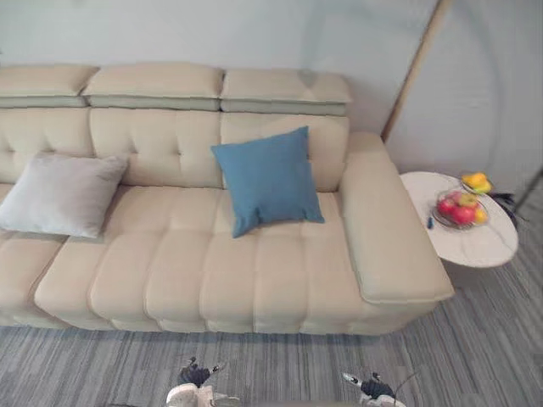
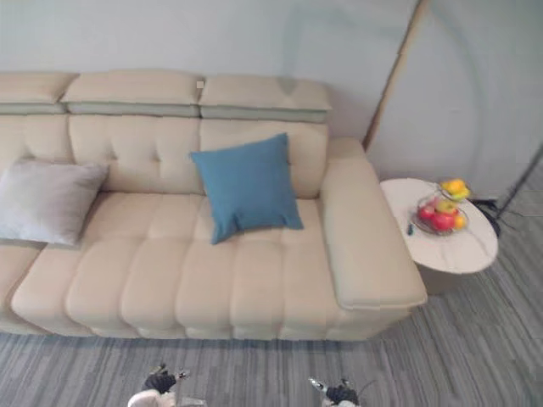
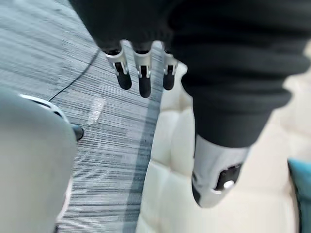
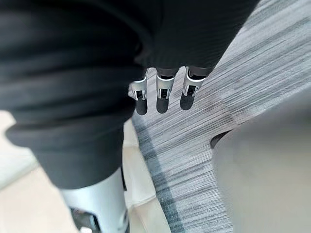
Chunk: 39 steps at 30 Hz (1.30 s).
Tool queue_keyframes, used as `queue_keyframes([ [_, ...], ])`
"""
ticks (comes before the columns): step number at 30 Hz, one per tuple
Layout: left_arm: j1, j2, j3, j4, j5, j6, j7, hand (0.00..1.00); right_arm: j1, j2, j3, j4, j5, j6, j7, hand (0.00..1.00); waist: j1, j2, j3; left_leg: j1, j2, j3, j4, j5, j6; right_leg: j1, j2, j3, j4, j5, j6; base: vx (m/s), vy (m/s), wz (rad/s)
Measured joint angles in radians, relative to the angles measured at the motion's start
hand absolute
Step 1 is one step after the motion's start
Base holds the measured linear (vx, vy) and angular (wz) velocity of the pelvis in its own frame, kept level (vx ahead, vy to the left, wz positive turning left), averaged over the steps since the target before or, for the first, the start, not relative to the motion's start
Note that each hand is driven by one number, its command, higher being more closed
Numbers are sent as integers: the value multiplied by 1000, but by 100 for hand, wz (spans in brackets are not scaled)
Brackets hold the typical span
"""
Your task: Pick up cushions and gather them together orderly.
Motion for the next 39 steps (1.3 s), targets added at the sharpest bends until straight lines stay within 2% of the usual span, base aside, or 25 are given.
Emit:
queue_keyframes([
  [3,0,-2,33,-2,-7,-1,-1,0,-3,-1,40,-12,-2,0,0,0,1,-5,0,-16,44,148,48,-65,-19,-88,67,155,-2,41,-19,-192,28,-181],
  [4,2,-1,33,-1,-7,0,-1,0,-13,-3,49,-14,-2,0,-2,0,0,15,-5,-24,78,237,45,-67,-20,-124,71,139,-16,53,-40,-153,17,-203],
  [5,3,2,32,-2,-7,0,-1,0,-16,-4,52,-14,-2,0,-2,0,2,12,-9,-29,96,287,48,-69,-23,-156,69,98,6,63,-44,-91,-11,-229],
  [6,4,10,32,-9,-7,0,0,0,-21,-4,56,-21,-2,0,-2,0,-1,1,-12,-26,126,380,51,-55,-25,-221,46,-76,80,63,-58,-56,-25,-185],
  [7,3,11,31,-11,-7,1,0,0,-19,-2,59,-30,-3,0,-4,0,-7,-1,-12,-10,140,428,52,-50,-30,-237,24,-198,115,49,-74,67,-33,-197],
  [8,3,11,28,-13,-8,2,0,0,-16,-2,67,-38,-5,0,-5,0,-10,-2,-14,6,155,492,55,-47,-34,-232,-16,-375,161,23,-95,107,-54,-140],
  [10,-1,8,19,-16,-9,3,-1,0,-16,0,67,-38,-31,1,-7,0,-10,-4,-15,31,157,560,63,-41,-44,-191,-64,-559,166,-12,-117,136,-112,-144],
  [13,-17,-24,16,-18,-8,13,-3,0,-23,-6,27,-45,-42,0,-8,0,-28,34,-2,91,171,570,52,-10,-74,-182,-13,-501,172,-23,-137,161,-177,-110],
  [14,-23,-41,12,-18,-8,13,-6,0,-24,-9,15,-44,-41,0,-8,0,-34,38,-1,89,204,542,162,-1,-66,-177,2,-456,197,-57,-144,188,-266,-104],
  [15,-32,-45,16,-22,-8,13,-10,0,-24,-2,14,-43,-41,1,-9,0,-34,37,11,31,275,460,373,21,49,-137,26,-426,186,-73,-154,158,-315,-82],
  [16,-32,-47,24,-27,-8,13,-10,0,-25,-3,19,-42,-40,3,-9,0,-32,30,19,-19,303,386,490,-2,93,-114,40,-404,175,-78,-163,113,-242,-84],
  [18,-29,-47,32,-44,-13,8,-9,0,-38,-10,30,-38,-38,5,-10,0,-16,44,28,-153,251,161,622,-88,10,-78,82,-325,160,-99,-189,82,-89,-114],
  [20,-27,-49,38,-63,-32,1,-8,0,-55,-12,31,-28,-38,5,-11,0,9,49,33,-233,158,31,589,-123,23,-58,119,-234,153,-99,-197,135,8,-146],
  [22,-15,-56,84,-65,-49,-7,-7,0,-65,-11,40,-8,-39,4,-12,0,46,49,36,-310,32,-162,462,-122,14,-47,156,-105,155,-107,-208,187,82,-202],
  [24,7,-70,146,-67,-71,-9,-6,0,-72,-14,68,-2,-39,7,-16,0,52,54,35,-344,-34,-320,356,-111,2,-46,194,2,171,-119,-204,175,172,-201],
  [25,9,-85,183,-70,-81,-9,-5,0,-73,-16,86,-3,-40,7,-16,0,63,59,33,-361,-50,-426,293,-99,-11,-54,231,84,194,-133,-196,256,259,-221],
  [26,10,-87,191,-69,-90,-9,-4,0,-73,-16,93,-2,-40,7,-17,0,72,64,27,-362,-47,-470,270,-88,-16,-63,253,133,216,-146,-190,317,290,-249],
  [27,11,-87,202,-63,-96,-7,-7,0,-70,-12,112,-2,-41,8,-16,0,77,65,17,-339,-43,-461,290,-31,-24,-61,276,209,247,-169,-170,350,305,-210],
  [30,21,-57,207,-59,-93,-4,-11,0,-45,14,118,-6,-41,8,-15,0,73,12,-21,-307,-18,-289,290,-68,-2,-65,256,321,281,-192,-124,277,235,-158],
  [31,22,-56,207,-60,-93,-4,-11,0,-45,21,118,-6,-41,8,-15,0,76,5,-25,-296,-13,-248,290,-73,7,-79,247,312,303,-197,-115,260,247,-159],
  [33,22,-52,199,-57,-86,2,-8,0,-46,32,119,-8,-41,7,-12,0,74,2,-28,-242,-6,-126,266,-89,29,-105,195,225,372,-213,-58,234,239,-153],
  [34,21,-52,177,-57,-85,3,-7,0,-53,35,117,-7,-41,7,-11,0,77,6,-30,-217,5,-71,254,-91,33,-122,153,125,383,-206,-22,191,200,-146],
  [36,19,-51,121,-54,-85,12,-6,0,-59,40,115,-8,-41,6,-11,0,77,33,-34,-182,33,-11,221,-91,34,-139,61,-123,375,-202,-15,126,103,-133],
  [37,6,-49,84,-44,-85,15,-6,0,-63,40,107,-10,-41,5,-10,0,77,54,-31,-160,56,31,192,-91,34,-143,-1,-298,360,-203,-19,92,27,-109],
  [39,0,-41,32,-30,-86,18,-5,0,-75,37,101,-6,-41,6,-11,0,78,70,-26,-110,80,70,138,-90,32,-149,-51,-441,319,-199,-26,121,-48,-121],
])
